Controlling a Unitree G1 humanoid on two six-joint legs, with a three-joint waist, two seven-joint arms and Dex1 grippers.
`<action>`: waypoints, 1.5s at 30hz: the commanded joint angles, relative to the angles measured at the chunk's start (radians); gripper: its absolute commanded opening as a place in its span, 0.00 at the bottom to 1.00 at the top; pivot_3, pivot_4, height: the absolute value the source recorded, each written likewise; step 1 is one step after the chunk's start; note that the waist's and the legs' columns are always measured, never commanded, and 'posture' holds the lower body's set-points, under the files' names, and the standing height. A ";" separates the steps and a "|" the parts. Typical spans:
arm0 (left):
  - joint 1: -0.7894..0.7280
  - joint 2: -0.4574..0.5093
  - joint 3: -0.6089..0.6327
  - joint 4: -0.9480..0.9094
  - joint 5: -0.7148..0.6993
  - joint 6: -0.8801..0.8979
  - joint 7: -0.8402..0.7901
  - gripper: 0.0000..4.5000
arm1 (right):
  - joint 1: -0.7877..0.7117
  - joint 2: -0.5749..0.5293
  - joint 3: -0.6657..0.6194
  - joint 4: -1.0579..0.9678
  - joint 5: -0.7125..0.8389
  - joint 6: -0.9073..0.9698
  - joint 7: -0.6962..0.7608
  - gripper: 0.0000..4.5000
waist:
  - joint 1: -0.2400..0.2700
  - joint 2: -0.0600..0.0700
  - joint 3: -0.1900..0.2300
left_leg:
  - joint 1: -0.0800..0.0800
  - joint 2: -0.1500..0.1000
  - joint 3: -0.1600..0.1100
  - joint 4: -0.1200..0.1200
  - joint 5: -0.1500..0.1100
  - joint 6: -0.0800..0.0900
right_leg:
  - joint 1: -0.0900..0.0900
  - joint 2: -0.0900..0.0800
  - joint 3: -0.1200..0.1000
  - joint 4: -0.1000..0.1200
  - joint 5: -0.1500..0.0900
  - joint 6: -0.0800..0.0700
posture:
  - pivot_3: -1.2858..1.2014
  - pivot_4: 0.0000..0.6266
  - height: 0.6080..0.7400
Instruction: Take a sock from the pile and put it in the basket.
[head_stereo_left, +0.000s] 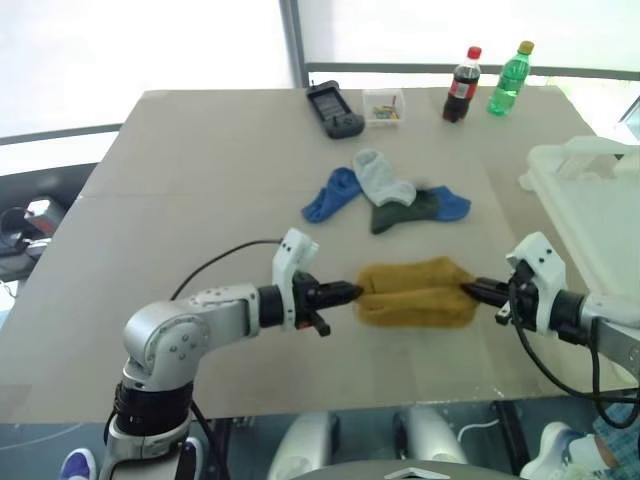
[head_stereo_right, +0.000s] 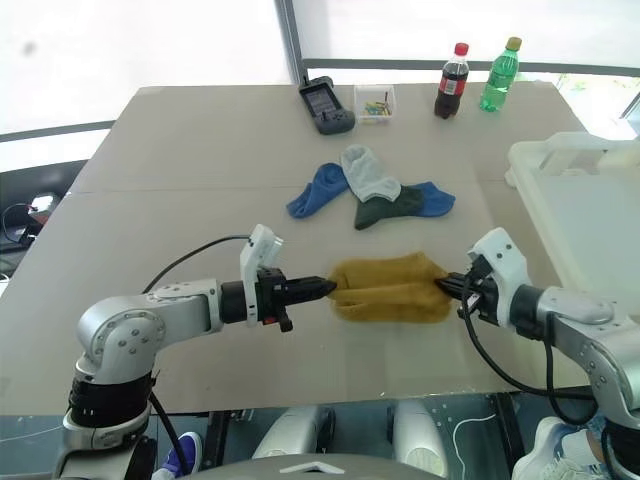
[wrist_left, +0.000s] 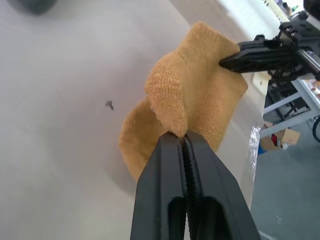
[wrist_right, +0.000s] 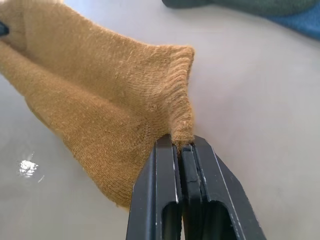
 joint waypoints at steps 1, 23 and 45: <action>0.007 0.019 -0.010 -0.010 0.007 -0.016 -0.009 0.00 | 0.029 0.001 0.010 -0.049 -0.021 -0.036 -0.032 0.00 | 0.000 0.000 0.000 | 0.000 0.000 0.000 0.000 0.000 0.000 | 0.000 0.000 0.000 0.000 0.000 0.000 | 0.52 0.24 1.00; 0.050 0.078 -0.060 -0.010 0.173 -0.226 -0.076 0.58 | 0.149 -0.001 0.026 -0.022 -0.130 -0.260 -0.036 0.69 | 0.002 0.000 0.000 | 0.000 0.000 0.000 0.000 0.000 0.000 | 0.000 0.000 0.000 -0.001 0.000 0.000 | 0.52 0.24 1.00; 0.025 0.011 -0.355 0.284 0.614 -0.815 -0.345 0.58 | 0.136 0.048 0.207 0.234 -0.424 -0.710 -0.027 0.69 | 0.007 -0.002 -0.001 | 0.001 -0.001 0.000 -0.001 0.001 0.001 | 0.002 0.000 0.000 -0.001 0.000 0.000 | 0.52 0.24 1.00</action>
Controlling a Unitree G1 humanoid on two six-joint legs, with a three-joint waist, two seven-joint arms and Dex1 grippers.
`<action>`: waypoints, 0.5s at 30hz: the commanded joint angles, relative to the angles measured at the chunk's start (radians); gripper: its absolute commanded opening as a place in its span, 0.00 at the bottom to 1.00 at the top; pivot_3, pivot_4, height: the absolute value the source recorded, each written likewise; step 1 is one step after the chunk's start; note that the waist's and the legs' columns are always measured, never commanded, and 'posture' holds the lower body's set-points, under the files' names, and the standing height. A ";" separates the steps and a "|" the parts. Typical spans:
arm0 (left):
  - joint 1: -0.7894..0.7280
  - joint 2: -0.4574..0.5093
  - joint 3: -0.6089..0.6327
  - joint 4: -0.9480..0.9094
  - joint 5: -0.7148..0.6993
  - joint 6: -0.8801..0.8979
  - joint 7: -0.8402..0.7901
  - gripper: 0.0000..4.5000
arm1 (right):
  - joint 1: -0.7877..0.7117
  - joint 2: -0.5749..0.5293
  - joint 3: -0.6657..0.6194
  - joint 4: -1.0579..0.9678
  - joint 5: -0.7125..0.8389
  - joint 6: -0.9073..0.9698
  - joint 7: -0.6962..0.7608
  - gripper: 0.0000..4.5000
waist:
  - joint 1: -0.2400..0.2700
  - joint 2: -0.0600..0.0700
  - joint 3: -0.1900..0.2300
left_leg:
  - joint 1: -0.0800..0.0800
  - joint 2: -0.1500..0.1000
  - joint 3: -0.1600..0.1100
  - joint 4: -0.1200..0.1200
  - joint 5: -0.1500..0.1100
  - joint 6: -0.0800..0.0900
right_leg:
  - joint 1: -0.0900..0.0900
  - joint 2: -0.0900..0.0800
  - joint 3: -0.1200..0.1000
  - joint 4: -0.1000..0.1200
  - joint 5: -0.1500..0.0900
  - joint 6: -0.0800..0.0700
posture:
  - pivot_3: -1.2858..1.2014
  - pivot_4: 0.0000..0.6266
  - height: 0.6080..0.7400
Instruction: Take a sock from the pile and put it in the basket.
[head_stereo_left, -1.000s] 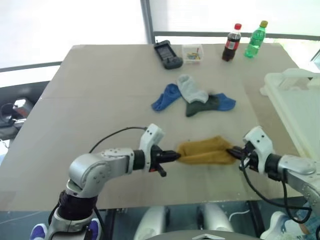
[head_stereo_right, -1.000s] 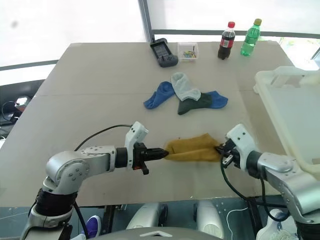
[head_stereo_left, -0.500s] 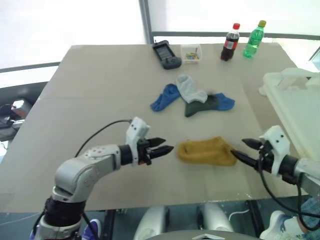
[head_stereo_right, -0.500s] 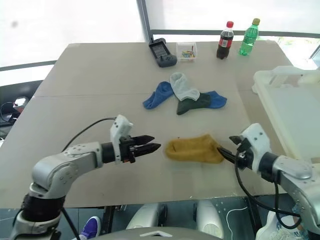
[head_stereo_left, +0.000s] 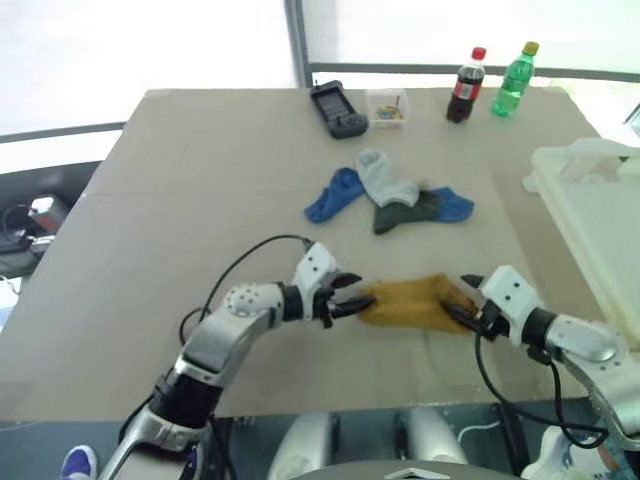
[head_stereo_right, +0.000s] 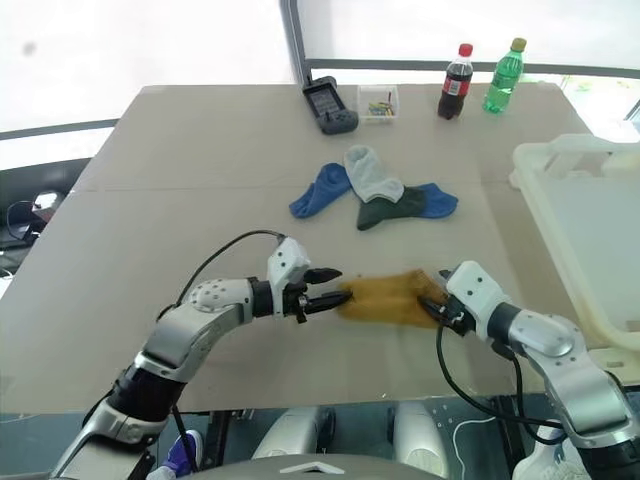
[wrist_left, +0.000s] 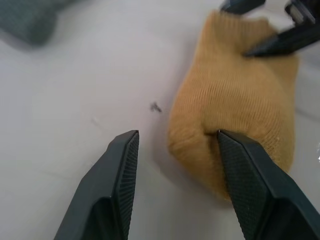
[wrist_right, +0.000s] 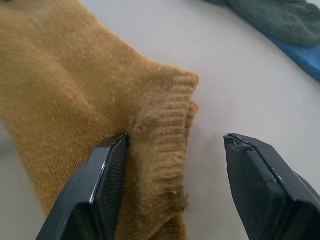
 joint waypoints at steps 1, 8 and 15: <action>0.036 0.004 0.037 -0.055 -0.025 -0.022 -0.021 0.58 | 0.025 0.041 -0.094 -0.030 0.085 0.053 -0.009 0.69 | 0.000 -0.001 0.000 | 0.000 0.000 0.000 0.000 0.000 0.000 | 0.001 -0.001 0.000 0.000 0.000 0.000 | 0.52 0.24 1.00; 0.066 0.052 0.148 -0.184 -0.156 0.083 -0.059 0.58 | 0.093 0.050 -0.157 -0.141 0.261 0.274 0.026 0.69 | 0.001 0.000 0.000 | 0.000 0.001 -0.003 0.000 0.000 0.000 | 0.000 -0.002 -0.001 0.001 0.000 0.000 | 0.52 0.24 1.00; 0.055 0.087 0.130 -0.176 -0.124 0.145 -0.038 0.58 | 0.030 0.065 -0.078 -0.067 0.208 0.321 -0.005 0.69 | -0.007 0.000 0.000 | 0.001 0.001 -0.002 0.000 0.000 0.000 | 0.001 -0.001 -0.001 0.001 0.000 0.000 | 0.52 0.24 1.00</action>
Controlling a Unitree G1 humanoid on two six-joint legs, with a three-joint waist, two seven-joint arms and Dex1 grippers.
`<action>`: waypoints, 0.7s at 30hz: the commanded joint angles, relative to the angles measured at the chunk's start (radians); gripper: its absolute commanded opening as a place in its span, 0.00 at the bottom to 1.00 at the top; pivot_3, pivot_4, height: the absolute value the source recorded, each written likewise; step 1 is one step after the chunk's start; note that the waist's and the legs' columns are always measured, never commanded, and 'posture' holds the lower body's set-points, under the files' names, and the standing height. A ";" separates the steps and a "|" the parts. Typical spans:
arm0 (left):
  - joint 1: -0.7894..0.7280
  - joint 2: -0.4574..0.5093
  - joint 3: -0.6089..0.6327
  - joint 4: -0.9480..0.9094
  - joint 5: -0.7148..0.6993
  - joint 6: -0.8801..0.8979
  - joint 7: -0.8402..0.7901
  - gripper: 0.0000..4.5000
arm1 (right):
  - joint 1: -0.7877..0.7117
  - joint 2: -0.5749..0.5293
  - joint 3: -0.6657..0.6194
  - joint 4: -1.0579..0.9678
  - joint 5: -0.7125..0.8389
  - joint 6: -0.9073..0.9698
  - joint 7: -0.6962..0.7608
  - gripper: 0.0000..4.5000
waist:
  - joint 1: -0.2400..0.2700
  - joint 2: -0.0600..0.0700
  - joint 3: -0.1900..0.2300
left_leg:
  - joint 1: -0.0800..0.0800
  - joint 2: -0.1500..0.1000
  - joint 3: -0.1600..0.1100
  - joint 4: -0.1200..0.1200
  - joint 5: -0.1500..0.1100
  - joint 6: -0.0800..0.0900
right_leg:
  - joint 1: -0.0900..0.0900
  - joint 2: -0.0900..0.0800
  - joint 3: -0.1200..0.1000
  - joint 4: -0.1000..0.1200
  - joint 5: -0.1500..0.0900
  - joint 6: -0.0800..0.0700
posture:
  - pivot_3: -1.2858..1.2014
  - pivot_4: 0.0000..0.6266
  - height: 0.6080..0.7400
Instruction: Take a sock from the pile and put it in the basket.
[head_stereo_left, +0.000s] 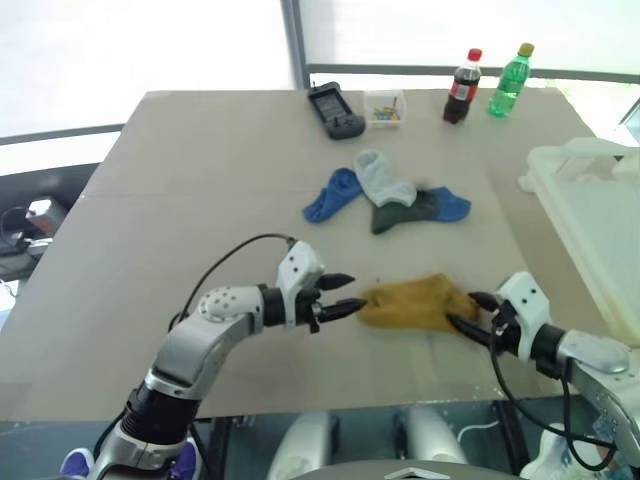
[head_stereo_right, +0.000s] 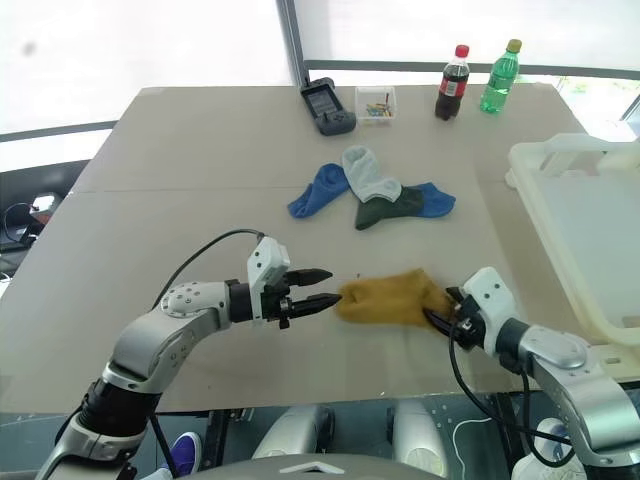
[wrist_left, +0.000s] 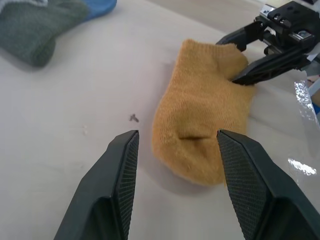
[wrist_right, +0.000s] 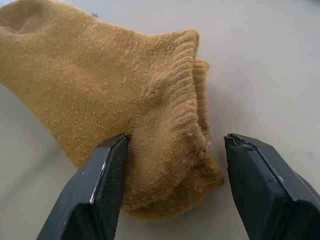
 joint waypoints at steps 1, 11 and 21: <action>-0.017 0.003 -0.018 -0.013 0.016 0.033 0.018 0.58 | -0.020 -0.002 0.035 0.026 -0.037 0.012 -0.016 0.69 | 0.000 0.000 0.000 | 0.000 0.000 0.000 0.000 0.000 0.000 | 0.000 0.000 0.000 0.000 0.000 0.000 | 0.52 0.24 1.00; -0.072 -0.037 -0.094 0.013 0.075 0.148 0.080 0.58 | -0.012 -0.031 0.063 0.044 -0.103 -0.020 -0.013 0.69 | -0.001 -0.002 -0.001 | 0.001 0.000 0.000 0.000 0.000 0.000 | 0.001 0.001 0.000 0.000 0.000 0.000 | 0.52 0.24 1.00; -0.110 -0.001 0.045 -0.038 -0.094 0.326 0.035 0.58 | -0.018 -0.027 0.060 0.034 -0.100 0.006 -0.024 0.69 | 0.000 -0.002 -0.002 | 0.007 0.000 -0.001 0.000 0.000 0.000 | 0.007 0.001 -0.001 0.000 0.000 0.000 | 0.52 0.24 1.00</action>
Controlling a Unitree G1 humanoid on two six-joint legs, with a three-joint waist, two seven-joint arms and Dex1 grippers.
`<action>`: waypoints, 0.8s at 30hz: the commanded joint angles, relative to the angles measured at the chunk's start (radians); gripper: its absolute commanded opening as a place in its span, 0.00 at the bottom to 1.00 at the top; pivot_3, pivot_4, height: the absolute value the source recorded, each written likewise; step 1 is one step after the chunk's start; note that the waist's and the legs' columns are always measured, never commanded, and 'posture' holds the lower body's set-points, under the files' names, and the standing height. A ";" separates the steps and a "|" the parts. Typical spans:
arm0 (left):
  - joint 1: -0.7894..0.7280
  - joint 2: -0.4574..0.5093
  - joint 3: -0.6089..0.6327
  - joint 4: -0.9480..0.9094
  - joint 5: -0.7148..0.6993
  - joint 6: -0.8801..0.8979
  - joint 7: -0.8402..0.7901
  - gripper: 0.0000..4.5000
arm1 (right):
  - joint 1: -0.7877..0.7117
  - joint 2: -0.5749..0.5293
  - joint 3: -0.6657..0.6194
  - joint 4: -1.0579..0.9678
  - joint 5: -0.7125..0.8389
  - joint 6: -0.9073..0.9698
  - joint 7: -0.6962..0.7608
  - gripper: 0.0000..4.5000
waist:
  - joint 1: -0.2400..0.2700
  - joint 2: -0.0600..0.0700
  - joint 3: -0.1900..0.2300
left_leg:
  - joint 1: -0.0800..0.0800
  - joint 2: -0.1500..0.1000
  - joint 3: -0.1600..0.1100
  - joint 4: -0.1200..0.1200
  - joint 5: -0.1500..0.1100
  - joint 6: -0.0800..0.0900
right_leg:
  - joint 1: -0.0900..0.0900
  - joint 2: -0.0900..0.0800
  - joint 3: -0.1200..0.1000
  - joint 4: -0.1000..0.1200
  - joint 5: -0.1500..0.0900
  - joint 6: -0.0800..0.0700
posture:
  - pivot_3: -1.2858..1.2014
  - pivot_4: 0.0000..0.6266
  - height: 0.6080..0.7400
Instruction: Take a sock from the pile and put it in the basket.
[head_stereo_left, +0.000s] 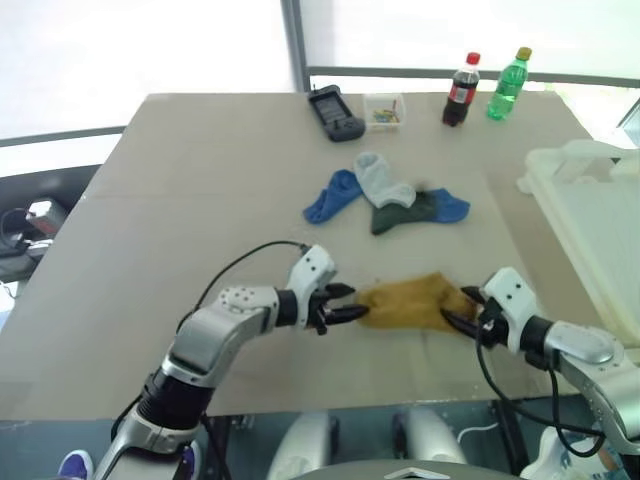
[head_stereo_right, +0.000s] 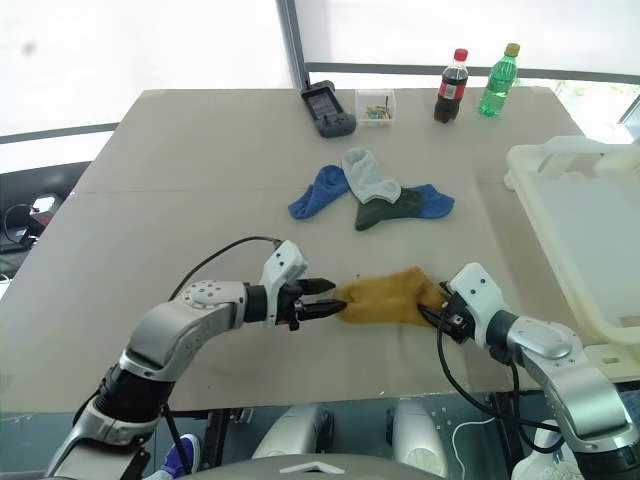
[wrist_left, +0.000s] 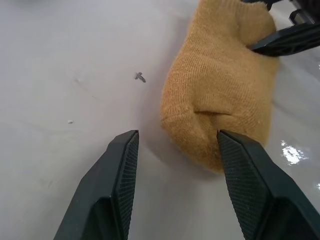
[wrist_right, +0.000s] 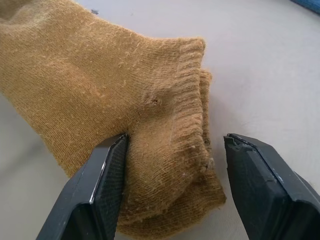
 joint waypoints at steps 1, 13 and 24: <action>-0.021 0.026 0.046 -0.068 -0.072 0.060 -0.027 0.58 | 0.003 -0.007 0.013 0.031 -0.032 0.028 -0.017 0.69 | 0.000 0.000 0.000 | 0.000 0.000 0.000 0.000 0.000 0.000 | 0.000 0.000 0.000 0.000 0.000 0.000 | 0.52 0.24 1.00; -0.019 0.076 0.058 -0.097 -0.177 0.189 -0.025 0.58 | 0.019 0.005 -0.085 -0.032 -0.003 -0.140 0.012 0.64 | -0.001 0.003 0.002 | 0.008 0.000 0.000 -0.002 -0.002 0.004 | 0.007 0.000 0.000 -0.001 0.000 0.000 | 0.52 0.24 1.00; -0.041 0.061 0.051 -0.064 -0.187 0.209 -0.010 0.58 | -0.002 0.009 -0.066 -0.043 0.020 -0.214 0.079 0.01 | -0.001 0.003 0.003 | 0.007 0.000 0.000 -0.004 0.000 0.000 | 0.007 -0.001 0.001 -0.003 0.000 0.000 | 0.52 0.24 1.00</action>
